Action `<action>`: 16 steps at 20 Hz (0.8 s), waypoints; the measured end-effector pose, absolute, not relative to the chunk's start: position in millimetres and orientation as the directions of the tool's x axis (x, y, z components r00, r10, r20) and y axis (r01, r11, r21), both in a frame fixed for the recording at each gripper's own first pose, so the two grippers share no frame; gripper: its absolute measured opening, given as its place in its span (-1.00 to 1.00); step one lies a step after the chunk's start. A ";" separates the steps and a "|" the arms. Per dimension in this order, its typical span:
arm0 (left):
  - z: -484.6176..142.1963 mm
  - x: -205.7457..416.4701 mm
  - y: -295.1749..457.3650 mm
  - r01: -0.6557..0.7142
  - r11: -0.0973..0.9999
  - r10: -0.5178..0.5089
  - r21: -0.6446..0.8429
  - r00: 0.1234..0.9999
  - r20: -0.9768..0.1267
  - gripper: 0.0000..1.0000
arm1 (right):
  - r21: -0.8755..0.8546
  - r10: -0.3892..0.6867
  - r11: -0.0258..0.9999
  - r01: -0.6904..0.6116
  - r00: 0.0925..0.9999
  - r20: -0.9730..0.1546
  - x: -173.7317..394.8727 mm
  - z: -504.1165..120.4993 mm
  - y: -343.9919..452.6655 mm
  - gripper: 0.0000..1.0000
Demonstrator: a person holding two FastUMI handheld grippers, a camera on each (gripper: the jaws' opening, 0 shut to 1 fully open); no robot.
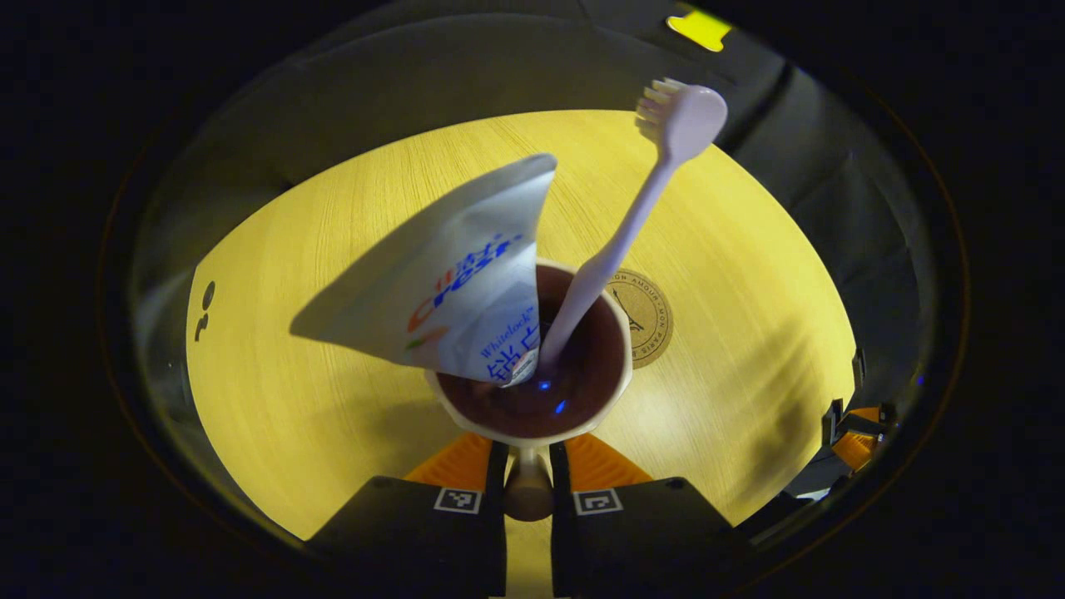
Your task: Put the toothbrush and toothpaste on the desktop into the cup, then pick up the cup and place it on the coaster on the desktop.
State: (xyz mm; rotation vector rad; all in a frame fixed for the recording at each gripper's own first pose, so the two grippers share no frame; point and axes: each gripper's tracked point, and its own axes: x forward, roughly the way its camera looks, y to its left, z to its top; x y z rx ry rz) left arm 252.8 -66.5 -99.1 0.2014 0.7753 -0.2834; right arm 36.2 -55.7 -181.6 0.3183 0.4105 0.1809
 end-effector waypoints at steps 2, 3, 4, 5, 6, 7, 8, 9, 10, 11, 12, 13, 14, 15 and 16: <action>-92.1 250.3 -69.3 0.330 0.939 -0.178 0.091 0.698 -0.693 -0.40 | 0.336 0.233 0.936 -0.107 0.904 -0.359 36.4 -180.2 -58.3 -0.36; -87.5 248.5 -72.3 0.339 0.935 -0.179 0.105 0.706 -0.686 -0.49 | 0.335 0.232 0.936 -0.107 0.904 -0.359 35.7 -179.2 -59.5 -0.36; -84.1 246.3 -76.4 0.351 0.929 -0.182 0.118 0.710 -0.680 -0.49 | 0.334 0.231 0.937 -0.107 0.906 -0.356 35.2 -178.1 -61.0 -0.36; -81.7 245.0 -81.8 0.364 0.923 -0.188 0.126 0.712 -0.677 -0.49 | 0.334 0.231 0.936 -0.108 0.906 -0.355 35.2 -177.9 -61.9 -0.36; -81.7 243.2 -88.3 0.376 0.917 -0.195 0.130 0.709 -0.677 -0.48 | 0.336 0.230 0.936 -0.106 0.907 -0.354 35.6 -177.0 -62.9 -0.36; -82.2 242.7 -94.8 0.386 0.913 -0.199 0.134 0.706 -0.680 -0.49 | 0.338 0.229 0.935 -0.105 0.907 -0.353 33.8 -175.7 -64.6 -0.36; -83.8 242.4 -99.9 0.392 0.909 -0.198 0.140 0.703 -0.683 -0.49 | 0.340 0.229 0.935 -0.104 0.908 -0.352 32.8 -175.4 -65.9 -0.36; -84.2 243.5 -105.4 0.398 0.905 -0.196 0.149 0.702 -0.685 -0.49 | 0.339 0.227 0.935 -0.103 0.909 -0.351 30.9 -175.7 -68.0 -0.36; -85.3 245.3 -111.3 0.401 0.902 -0.194 0.158 0.704 -0.684 -0.49 | 0.337 0.226 0.936 -0.103 0.908 -0.352 29.0 -176.2 -70.1 -0.36; -84.9 246.8 -116.0 0.404 0.900 -0.194 0.160 0.702 -0.686 -0.49 | 0.334 0.223 0.937 -0.101 0.909 -0.352 26.1 -176.3 -72.6 -0.36; -85.6 247.7 -120.8 0.409 0.898 -0.196 0.161 0.700 -0.686 -0.48 | 0.330 0.220 0.939 -0.098 0.909 -0.354 24.4 -177.2 -75.8 -0.36; -85.1 249.4 -126.0 0.414 0.895 -0.196 0.166 0.699 -0.687 -0.49 | 0.327 0.214 0.940 -0.093 0.910 -0.356 22.7 -178.4 -80.0 -0.36; -85.0 251.0 -130.1 0.418 0.891 -0.193 0.175 0.700 -0.688 -0.49 | 0.329 0.208 0.940 -0.086 0.910 -0.357 21.3 -179.5 -84.7 -0.36; -84.0 254.0 -133.8 0.422 0.887 -0.188 0.188 0.701 -0.688 -0.48 | 0.335 0.203 0.939 -0.078 0.911 -0.358 20.3 -179.8 -88.2 -0.36; -84.7 256.2 -136.4 0.425 0.883 -0.181 0.201 0.702 -0.688 -0.50 | 0.341 0.198 0.937 -0.070 0.913 -0.358 19.1 -180.3 -92.3 -0.36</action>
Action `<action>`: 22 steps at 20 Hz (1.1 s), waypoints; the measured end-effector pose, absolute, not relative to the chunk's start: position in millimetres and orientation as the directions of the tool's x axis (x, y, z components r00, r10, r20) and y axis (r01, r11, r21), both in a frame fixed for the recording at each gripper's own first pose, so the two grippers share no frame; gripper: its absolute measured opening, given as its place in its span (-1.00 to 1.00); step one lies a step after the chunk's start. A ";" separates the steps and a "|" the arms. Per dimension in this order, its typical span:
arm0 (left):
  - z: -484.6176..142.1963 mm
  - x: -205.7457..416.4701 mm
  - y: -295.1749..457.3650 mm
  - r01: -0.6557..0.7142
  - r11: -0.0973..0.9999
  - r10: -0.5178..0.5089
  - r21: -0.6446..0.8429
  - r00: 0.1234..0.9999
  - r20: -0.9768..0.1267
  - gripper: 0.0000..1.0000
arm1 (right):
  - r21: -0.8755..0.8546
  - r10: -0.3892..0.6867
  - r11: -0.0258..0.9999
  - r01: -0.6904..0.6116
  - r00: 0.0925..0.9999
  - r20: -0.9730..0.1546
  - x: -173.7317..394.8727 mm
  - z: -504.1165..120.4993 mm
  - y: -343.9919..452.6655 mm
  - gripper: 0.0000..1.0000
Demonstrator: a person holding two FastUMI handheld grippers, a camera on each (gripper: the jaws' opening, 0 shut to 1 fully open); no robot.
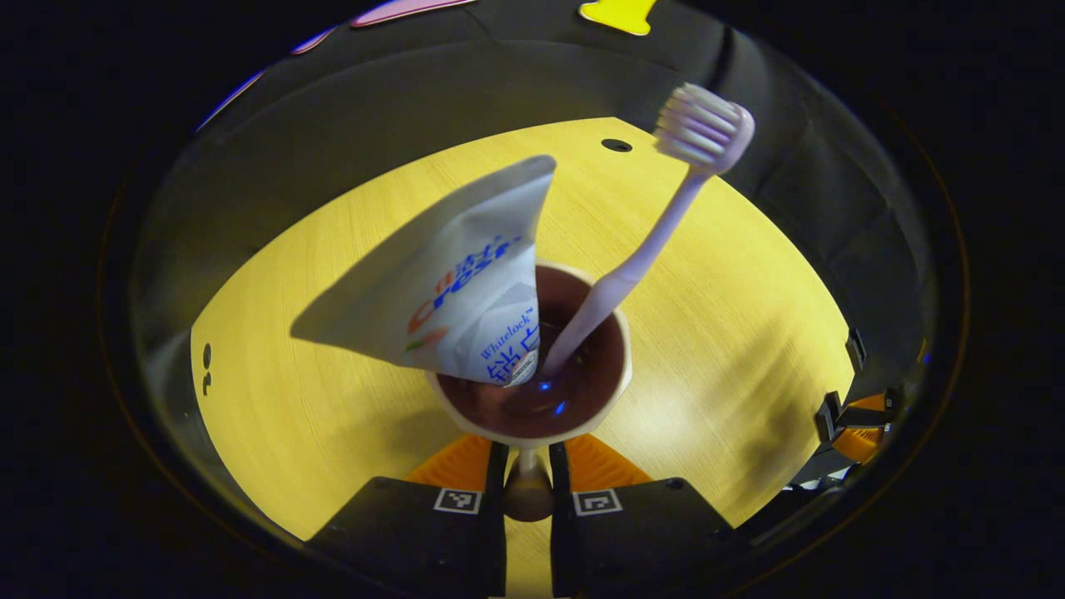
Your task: Put the toothbrush and toothpaste on the desktop into the cup, then pick up the cup and place it on the coaster on the desktop.
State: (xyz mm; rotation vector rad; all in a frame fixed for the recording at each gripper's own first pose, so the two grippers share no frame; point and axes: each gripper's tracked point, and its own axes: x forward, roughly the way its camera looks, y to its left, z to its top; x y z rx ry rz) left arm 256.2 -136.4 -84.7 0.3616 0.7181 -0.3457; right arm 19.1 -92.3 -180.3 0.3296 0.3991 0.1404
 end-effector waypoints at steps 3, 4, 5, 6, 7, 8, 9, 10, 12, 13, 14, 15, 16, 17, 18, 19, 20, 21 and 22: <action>-85.2 261.2 -143.4 0.432 0.873 -0.168 0.226 0.703 -0.692 -0.50 | 0.351 0.184 0.935 -0.051 0.916 -0.356 22.1 -179.7 -101.0 -0.36; -85.9 262.3 -143.8 0.434 0.870 -0.165 0.234 0.703 -0.692 -0.50 | 0.351 0.180 0.935 -0.046 0.917 -0.357 21.4 -179.0 -104.2 -0.36; -86.0 264.1 -146.1 0.437 0.867 -0.164 0.238 0.703 -0.692 -0.49 | 0.352 0.175 0.935 -0.042 0.917 -0.357 21.6 -179.5 -106.3 -0.36; -86.4 264.0 -147.4 0.440 0.866 -0.165 0.239 0.702 -0.692 -0.49 | 0.355 0.173 0.934 -0.038 0.918 -0.357 21.7 -179.4 -108.4 -0.36; -87.0 264.6 -148.4 0.441 0.865 -0.164 0.241 0.701 -0.694 -0.49 | 0.359 0.172 0.933 -0.035 0.918 -0.357 20.8 -179.8 -110.0 -0.36; -88.7 265.8 -148.1 0.440 0.865 -0.161 0.242 0.700 -0.696 -0.49 | 0.361 0.170 0.932 -0.032 0.918 -0.358 19.9 -180.5 -111.3 -0.36; -90.6 267.3 -148.2 0.438 0.865 -0.156 0.244 0.698 -0.698 -0.49 | 0.361 0.169 0.932 -0.031 0.918 -0.360 19.8 -181.6 -111.1 -0.36; -92.6 267.7 -147.8 0.434 0.867 -0.150 0.247 0.698 -0.700 -0.50 | 0.362 0.171 0.932 -0.031 0.917 -0.360 19.2 -181.9 -111.8 -0.36; -93.4 268.2 -148.5 0.426 0.872 -0.146 0.243 0.699 -0.700 -0.40 | 0.362 0.175 0.932 -0.034 0.915 -0.363 17.6 -181.8 -110.6 -0.36; -94.2 269.4 -150.3 0.429 0.871 -0.151 0.240 0.698 -0.700 -0.47 | 0.361 0.175 0.932 -0.034 0.914 -0.366 18.0 -183.3 -109.8 -0.36; -92.5 267.6 -145.8 0.428 0.868 -0.144 0.251 0.702 -0.697 -0.36 | 0.363 0.177 0.931 -0.033 0.912 -0.369 17.3 -184.3 -109.9 -0.36; -90.4 269.4 -146.5 0.430 0.865 -0.146 0.257 0.708 -0.691 -0.27 | 0.364 0.177 0.931 -0.033 0.912 -0.371 16.7 -185.5 -109.4 -0.36; -87.8 268.0 -147.3 0.439 0.861 -0.152 0.258 0.705 -0.693 -0.02 | 0.365 0.178 0.930 -0.033 0.911 -0.372 17.9 -185.8 -108.4 -0.36; -86.9 265.6 -147.9 0.445 0.855 -0.150 0.267 0.704 -0.694 0.24 | 0.367 0.179 0.930 -0.033 0.912 -0.370 17.9 -184.4 -108.1 -0.36; -86.5 261.7 -147.9 0.454 0.848 -0.153 0.272 0.703 -0.695 0.49 | 0.368 0.181 0.929 -0.036 0.911 -0.369 19.0 -182.8 -106.5 -0.36; -80.7 258.4 -149.1 0.454 0.844 -0.146 0.285 0.707 -0.692 0.75 | 0.366 0.182 0.930 -0.038 0.912 -0.369 19.0 -182.4 -105.8 -0.36; -86.8 260.5 -145.7 0.452 0.843 -0.143 0.292 0.711 -0.688 1.00 | 0.364 0.184 0.931 -0.041 0.912 -0.366 20.0 -181.2 -104.5 -0.36; -87.0 259.9 -144.2 0.448 0.843 -0.140 0.298 0.717 -0.683 0.99 | 0.362 0.185 0.931 -0.045 0.913 -0.364 20.6 -179.2 -103.1 -0.36; -85.2 258.2 -142.7 0.441 0.845 -0.135 0.303 0.724 -0.676 0.99 | 0.362 0.187 0.931 -0.047 0.913 -0.362 21.0 -177.6 -101.6 -0.36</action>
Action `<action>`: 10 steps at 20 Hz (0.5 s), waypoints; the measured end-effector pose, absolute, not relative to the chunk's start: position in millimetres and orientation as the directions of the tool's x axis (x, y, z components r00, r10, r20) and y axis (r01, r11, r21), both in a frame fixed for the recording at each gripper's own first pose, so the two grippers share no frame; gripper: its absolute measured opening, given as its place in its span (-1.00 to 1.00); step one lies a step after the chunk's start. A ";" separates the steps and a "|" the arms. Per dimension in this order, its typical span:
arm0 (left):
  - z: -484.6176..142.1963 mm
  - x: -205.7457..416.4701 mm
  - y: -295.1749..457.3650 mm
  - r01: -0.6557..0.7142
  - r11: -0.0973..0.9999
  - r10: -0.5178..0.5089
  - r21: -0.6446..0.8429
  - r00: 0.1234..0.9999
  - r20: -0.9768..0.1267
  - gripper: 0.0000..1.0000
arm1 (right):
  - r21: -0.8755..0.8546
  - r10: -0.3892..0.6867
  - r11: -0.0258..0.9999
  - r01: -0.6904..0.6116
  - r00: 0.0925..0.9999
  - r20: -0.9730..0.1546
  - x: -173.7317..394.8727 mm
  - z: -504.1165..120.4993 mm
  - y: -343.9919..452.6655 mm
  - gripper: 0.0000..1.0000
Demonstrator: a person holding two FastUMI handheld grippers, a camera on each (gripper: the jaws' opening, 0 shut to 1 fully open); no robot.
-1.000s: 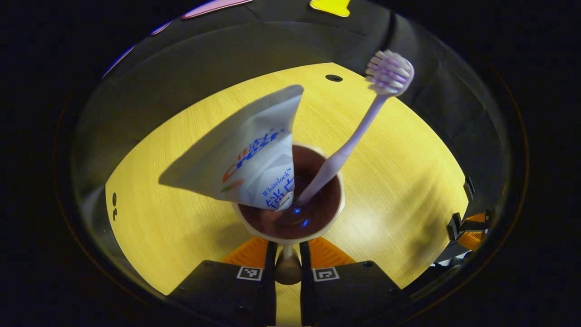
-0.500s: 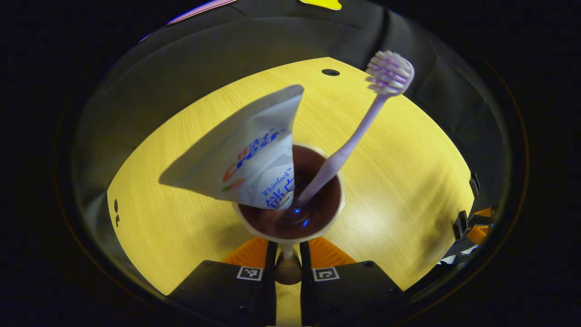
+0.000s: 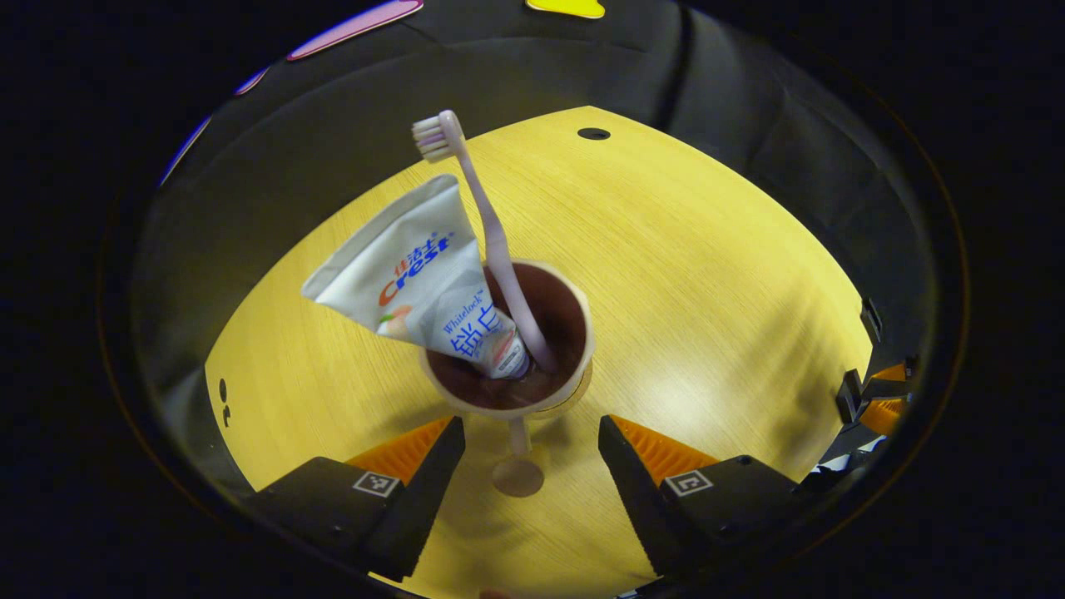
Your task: Put the toothbrush and toothpaste on the desktop into the cup, then pick up the cup and place it on the coaster on the desktop.
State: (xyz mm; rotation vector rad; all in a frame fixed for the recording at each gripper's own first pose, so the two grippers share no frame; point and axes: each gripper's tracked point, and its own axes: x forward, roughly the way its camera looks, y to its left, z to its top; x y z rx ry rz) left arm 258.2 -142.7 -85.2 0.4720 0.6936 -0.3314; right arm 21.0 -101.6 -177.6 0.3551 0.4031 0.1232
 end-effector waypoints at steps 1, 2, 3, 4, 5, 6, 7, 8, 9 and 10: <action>-83.5 256.5 -141.1 0.433 0.848 -0.133 0.306 0.732 -0.668 0.99 | 0.361 0.188 0.931 -0.050 0.914 -0.360 20.8 -176.1 -100.1 -0.36; -80.2 254.1 -140.3 0.430 0.850 -0.138 0.304 0.738 -0.660 0.99 | 0.361 0.190 0.931 -0.052 0.914 -0.359 21.1 -175.1 -98.3 -0.36; -76.8 251.0 -138.6 0.424 0.854 -0.142 0.301 0.747 -0.649 0.99 | 0.359 0.192 0.932 -0.055 0.913 -0.359 19.4 -174.4 -96.4 -0.36; -72.0 246.7 -138.2 0.420 0.858 -0.151 0.295 0.756 -0.637 0.99 | 0.355 0.197 0.933 -0.061 0.912 -0.359 18.9 -173.4 -94.0 -0.36; -67.1 240.9 -136.6 0.413 0.864 -0.158 0.288 0.765 -0.624 0.99 | 0.347 0.199 0.936 -0.067 0.911 -0.362 19.1 -173.4 -91.0 -0.36; -62.0 234.0 -135.1 0.408 0.869 -0.168 0.278 0.774 -0.610 0.99 | 0.342 0.203 0.937 -0.072 0.909 -0.365 19.7 -172.5 -89.1 -0.36; -56.6 226.9 -133.6 0.401 0.876 -0.178 0.266 0.783 -0.596 0.99 | 0.340 0.207 0.937 -0.078 0.908 -0.365 20.0 -170.7 -86.7 -0.36; -51.6 218.6 -130.9 0.395 0.884 -0.190 0.249 0.791 -0.581 0.99 | 0.337 0.210 0.938 -0.082 0.908 -0.364 21.3 -167.6 -84.8 -0.36; -46.1 209.9 -128.4 0.388 0.892 -0.201 0.233 0.800 -0.565 0.99 | 0.334 0.213 0.939 -0.087 0.908 -0.361 21.9 -164.2 -82.5 -0.36; -40.5 200.2 -126.2 0.381 0.898 -0.210 0.219 0.810 -0.547 0.99 | 0.328 0.216 0.940 -0.094 0.909 -0.358 19.5 -161.6 -83.6 -0.36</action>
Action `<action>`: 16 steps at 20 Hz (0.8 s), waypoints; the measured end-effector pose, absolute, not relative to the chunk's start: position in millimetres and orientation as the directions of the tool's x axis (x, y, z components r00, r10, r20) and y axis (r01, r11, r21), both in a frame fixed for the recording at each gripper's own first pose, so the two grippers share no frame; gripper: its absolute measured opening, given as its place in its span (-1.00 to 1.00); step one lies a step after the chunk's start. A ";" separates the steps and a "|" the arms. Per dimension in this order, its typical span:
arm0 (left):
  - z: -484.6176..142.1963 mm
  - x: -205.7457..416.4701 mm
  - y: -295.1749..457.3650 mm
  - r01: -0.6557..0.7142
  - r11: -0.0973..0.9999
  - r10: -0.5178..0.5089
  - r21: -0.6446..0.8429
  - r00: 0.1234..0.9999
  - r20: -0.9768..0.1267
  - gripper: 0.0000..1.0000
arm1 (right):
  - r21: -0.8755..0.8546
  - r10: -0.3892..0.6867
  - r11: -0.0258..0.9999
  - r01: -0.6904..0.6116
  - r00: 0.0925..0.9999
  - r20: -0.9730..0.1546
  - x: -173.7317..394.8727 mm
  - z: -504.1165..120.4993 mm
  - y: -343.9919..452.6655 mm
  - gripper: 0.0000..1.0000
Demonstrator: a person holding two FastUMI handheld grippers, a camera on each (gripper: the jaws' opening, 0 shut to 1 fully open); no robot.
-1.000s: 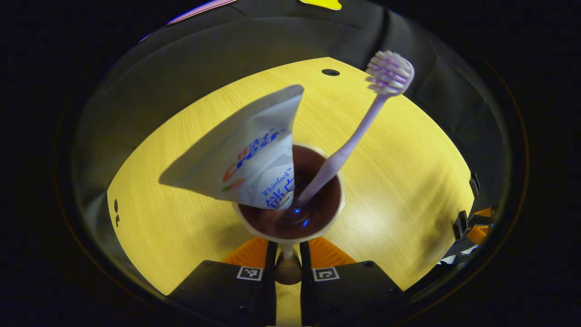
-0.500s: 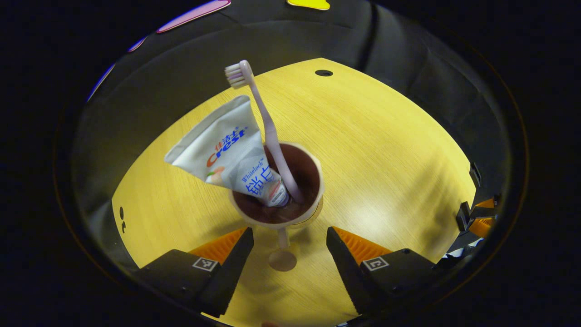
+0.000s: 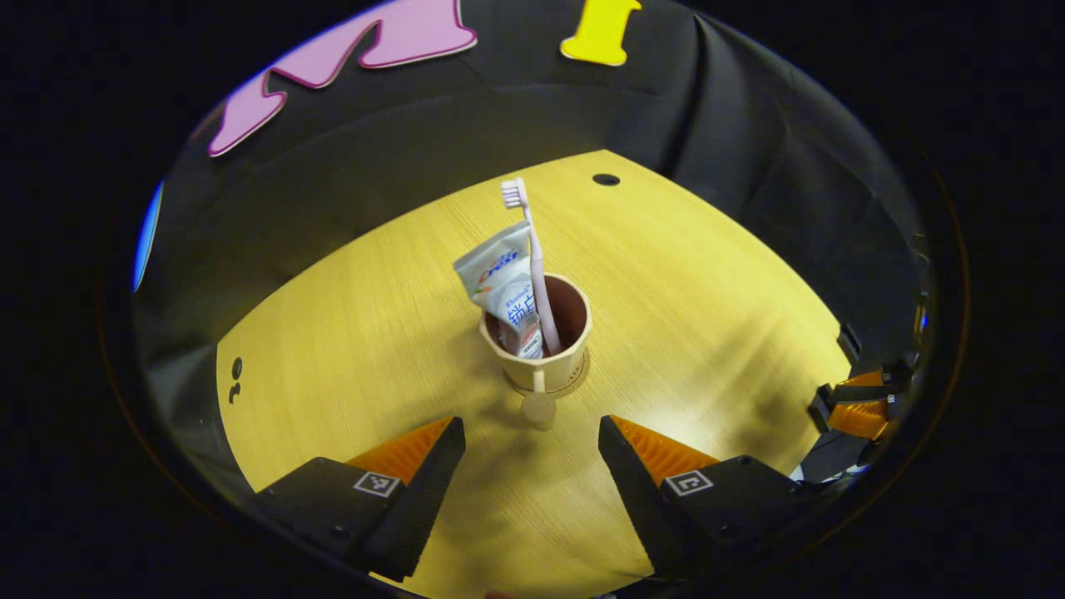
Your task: Put the toothbrush and toothpaste on the desktop into the cup, then pick up the cup and place it on the coaster on the desktop.
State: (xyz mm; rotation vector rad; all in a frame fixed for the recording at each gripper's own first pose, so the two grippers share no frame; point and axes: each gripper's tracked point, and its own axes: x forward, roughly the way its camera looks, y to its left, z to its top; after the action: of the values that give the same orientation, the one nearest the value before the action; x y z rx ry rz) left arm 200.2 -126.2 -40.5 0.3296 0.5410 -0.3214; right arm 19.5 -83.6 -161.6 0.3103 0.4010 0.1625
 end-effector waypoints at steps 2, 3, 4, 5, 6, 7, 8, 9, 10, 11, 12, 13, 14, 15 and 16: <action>-33.0 177.6 -119.0 0.369 0.911 -0.230 0.183 0.825 -0.516 0.99 | 0.313 0.224 0.943 -0.110 0.908 -0.355 26.6 -153.3 -74.4 -0.36; -30.2 169.9 -115.8 0.370 0.915 -0.248 0.161 0.830 -0.499 0.99 | 0.303 0.228 0.945 -0.119 0.907 -0.353 27.6 -149.2 -71.2 -0.36; -28.3 159.9 -112.5 0.376 0.916 -0.267 0.141 0.833 -0.485 0.99 | 0.296 0.234 0.946 -0.129 0.907 -0.351 29.4 -144.4 -67.0 -0.36; -25.3 149.8 -109.6 0.381 0.916 -0.284 0.125 0.837 -0.468 0.99 | 0.287 0.237 0.948 -0.137 0.907 -0.349 30.9 -139.9 -63.2 -0.36; -22.7 140.7 -105.8 0.384 0.917 -0.297 0.111 0.842 -0.451 0.99 | 0.278 0.241 0.949 -0.146 0.906 -0.348 33.0 -136.5 -58.8 -0.36; -19.5 131.7 -101.2 0.383 0.918 -0.306 0.102 0.848 -0.433 0.99 | 0.270 0.246 0.950 -0.155 0.905 -0.347 34.5 -132.1 -54.2 -0.36; -16.9 122.4 -94.6 0.378 0.921 -0.310 0.092 0.856 -0.413 1.00 | 0.263 0.250 0.951 -0.163 0.904 -0.347 35.8 -129.2 -49.2 -0.36; -13.9 113.4 -88.8 0.372 0.924 -0.312 0.082 0.863 -0.397 0.99 | 0.256 0.255 0.951 -0.171 0.903 -0.346 36.5 -126.1 -44.4 -0.36; -11.5 104.5 -82.4 0.363 0.929 -0.312 0.069 0.871 -0.379 1.00 | 0.251 0.258 0.952 -0.176 0.902 -0.346 37.9 -123.4 -40.2 -0.36; -9.2 95.8 -77.5 0.355 0.933 -0.314 0.053 0.879 -0.360 0.98 | 0.246 0.261 0.952 -0.182 0.902 -0.344 38.8 -120.8 -35.4 -0.36; -8.3 89.0 -73.0 0.346 0.938 -0.315 0.033 0.887 -0.338 0.97 | 0.240 0.260 0.953 -0.184 0.902 -0.343 40.0 -118.5 -31.7 -0.36; -8.0 82.7 -69.4 0.340 0.940 -0.318 0.013 0.894 -0.317 0.95 | 0.237 0.260 0.954 -0.184 0.902 -0.344 40.5 -117.0 -28.1 -0.36; -9.5 78.6 -66.0 0.328 0.945 -0.315 -0.007 0.901 -0.299 0.95 | 0.238 0.259 0.954 -0.183 0.903 -0.343 41.2 -114.7 -24.7 -0.36; -11.8 73.9 -62.1 0.319 0.947 -0.313 -0.027 0.905 -0.288 0.95 | 0.242 0.261 0.953 -0.184 0.904 -0.339 43.2 -112.6 -20.9 -0.70; -15.8 68.8 -58.4 0.308 0.950 -0.308 -0.045 0.909 -0.282 0.95 | 0.246 0.263 0.952 -0.185 0.904 -0.338 44.1 -110.5 -17.0 -0.30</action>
State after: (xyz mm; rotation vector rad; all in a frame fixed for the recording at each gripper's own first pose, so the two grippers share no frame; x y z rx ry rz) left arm 68.8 -58.4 -15.8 0.0004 0.2907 -0.3173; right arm 44.1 -17.0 -110.5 0.2112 0.3767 0.2331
